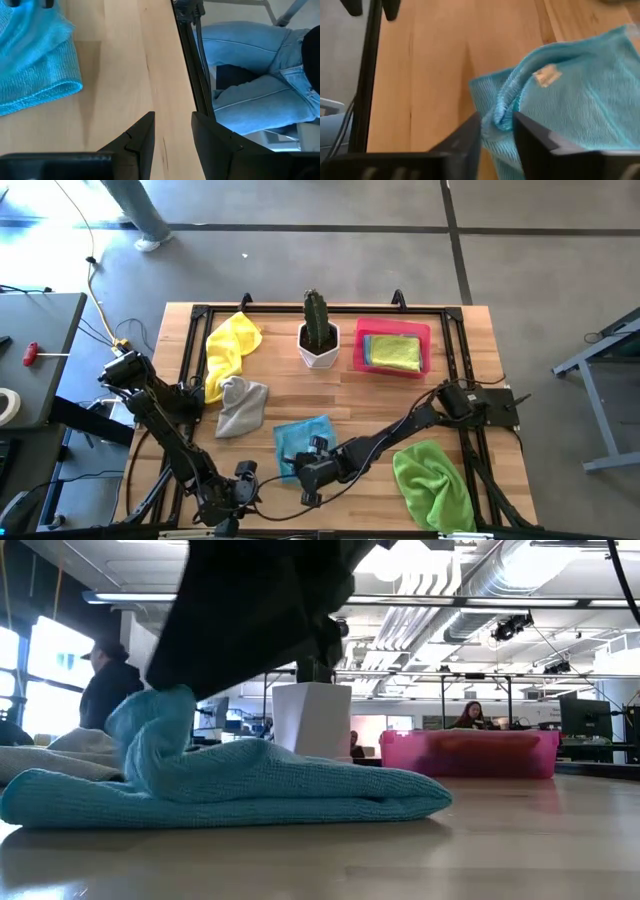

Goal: Fold microfiber towels
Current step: Put the blue towel into the pink laundry bin

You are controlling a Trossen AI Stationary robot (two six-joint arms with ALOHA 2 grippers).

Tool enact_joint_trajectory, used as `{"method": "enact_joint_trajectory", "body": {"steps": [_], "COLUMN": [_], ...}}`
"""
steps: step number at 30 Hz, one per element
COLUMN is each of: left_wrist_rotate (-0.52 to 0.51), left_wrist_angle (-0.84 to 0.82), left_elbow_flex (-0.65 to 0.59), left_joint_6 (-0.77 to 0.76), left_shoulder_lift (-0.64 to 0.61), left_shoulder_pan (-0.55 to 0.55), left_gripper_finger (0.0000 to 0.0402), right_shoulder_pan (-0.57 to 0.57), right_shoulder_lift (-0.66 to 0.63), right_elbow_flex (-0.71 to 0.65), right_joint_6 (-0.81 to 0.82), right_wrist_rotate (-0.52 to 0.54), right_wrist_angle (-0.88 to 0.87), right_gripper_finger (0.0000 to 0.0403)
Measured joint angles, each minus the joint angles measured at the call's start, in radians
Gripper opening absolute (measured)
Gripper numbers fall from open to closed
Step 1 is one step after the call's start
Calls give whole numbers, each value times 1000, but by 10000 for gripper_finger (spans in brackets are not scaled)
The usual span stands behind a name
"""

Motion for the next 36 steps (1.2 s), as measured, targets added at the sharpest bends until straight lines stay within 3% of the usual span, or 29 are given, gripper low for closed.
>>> {"method": "enact_joint_trajectory", "body": {"steps": [4, 8, 13, 21, 26, 36], "left_wrist_rotate": [-2, -39, -77, -85, -84, -73], "left_wrist_angle": [-7, -8, -14, -14, -14, -22], "left_elbow_flex": [0, 0, 0, 0, 0, 0], "left_joint_6": [3, 13, 60, 63, 63, 62], "left_shoulder_lift": [0, 0, 0, 0, 0, 0], "left_shoulder_pan": [0, 4, 8, 14, 14, 14], "left_gripper_finger": [119, 119, 119, 119, 119, 119], "right_shoulder_pan": [-1, 7, 53, 75, 61, 30], "right_shoulder_lift": [-6, -23, -19, -19, 6, 46], "right_elbow_flex": [14, 46, -3, -146, -212, -215], "right_joint_6": [-49, -121, -224, -356, -447, -422], "right_wrist_rotate": [-4, 18, 116, 186, 110, 80], "right_wrist_angle": [-10, -89, -71, 252, 426, 495], "right_gripper_finger": [172, 203, 198, 175, 181, 224]}}
